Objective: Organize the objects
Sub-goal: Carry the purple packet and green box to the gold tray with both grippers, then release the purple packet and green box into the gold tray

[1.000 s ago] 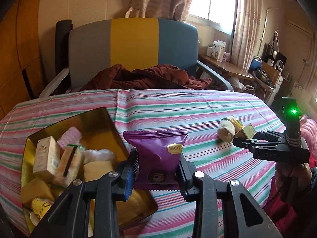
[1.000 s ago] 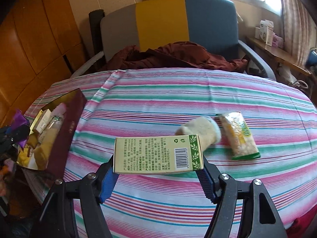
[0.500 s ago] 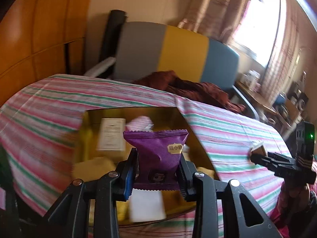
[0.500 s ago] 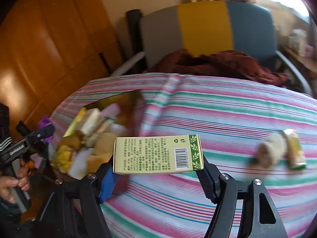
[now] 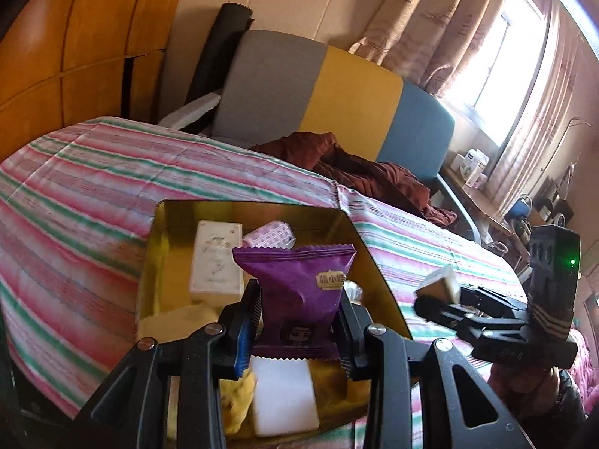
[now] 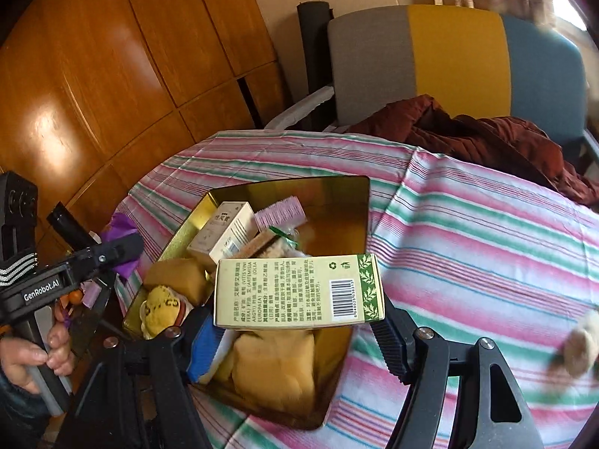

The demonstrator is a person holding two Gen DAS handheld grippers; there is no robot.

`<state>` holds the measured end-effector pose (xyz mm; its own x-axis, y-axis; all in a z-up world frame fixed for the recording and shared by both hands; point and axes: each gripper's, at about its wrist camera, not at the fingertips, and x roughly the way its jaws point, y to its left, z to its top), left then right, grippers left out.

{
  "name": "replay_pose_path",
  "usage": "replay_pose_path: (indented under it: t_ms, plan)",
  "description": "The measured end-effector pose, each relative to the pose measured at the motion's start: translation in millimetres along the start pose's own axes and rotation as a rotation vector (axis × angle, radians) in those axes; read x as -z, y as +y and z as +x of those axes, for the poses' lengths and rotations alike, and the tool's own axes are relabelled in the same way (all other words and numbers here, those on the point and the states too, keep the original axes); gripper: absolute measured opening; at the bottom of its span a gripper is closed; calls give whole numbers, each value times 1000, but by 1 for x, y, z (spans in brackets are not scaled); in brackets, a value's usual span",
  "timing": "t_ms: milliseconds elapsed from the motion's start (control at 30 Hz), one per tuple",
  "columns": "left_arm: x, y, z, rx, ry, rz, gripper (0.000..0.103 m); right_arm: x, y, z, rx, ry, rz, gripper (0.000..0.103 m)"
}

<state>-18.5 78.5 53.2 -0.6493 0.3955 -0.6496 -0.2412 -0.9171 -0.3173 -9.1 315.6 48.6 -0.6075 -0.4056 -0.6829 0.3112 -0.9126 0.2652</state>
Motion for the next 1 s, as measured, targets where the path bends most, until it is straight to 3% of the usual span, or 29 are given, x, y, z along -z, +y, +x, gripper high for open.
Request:
replay_pose_path:
  t_ms: [267,367,433,733,1000]
  plan:
    - [-28,-2,51,23,83,-19,37,-38,-5,38,-10,41,40,73]
    - [-30,5,72,10,142,-61,42,-55,-9,59,-16,59,77,76]
    - [-27,8,78,4,159,-78,42,-62,-9,70,-19,69,98,84]
    - [-4,14,60,-28,157,-91,42,-49,-10,68,-19,68,134,84]
    - [7,-1,27,-124,64,-15,42,-24,1,51,16,62,112,84]
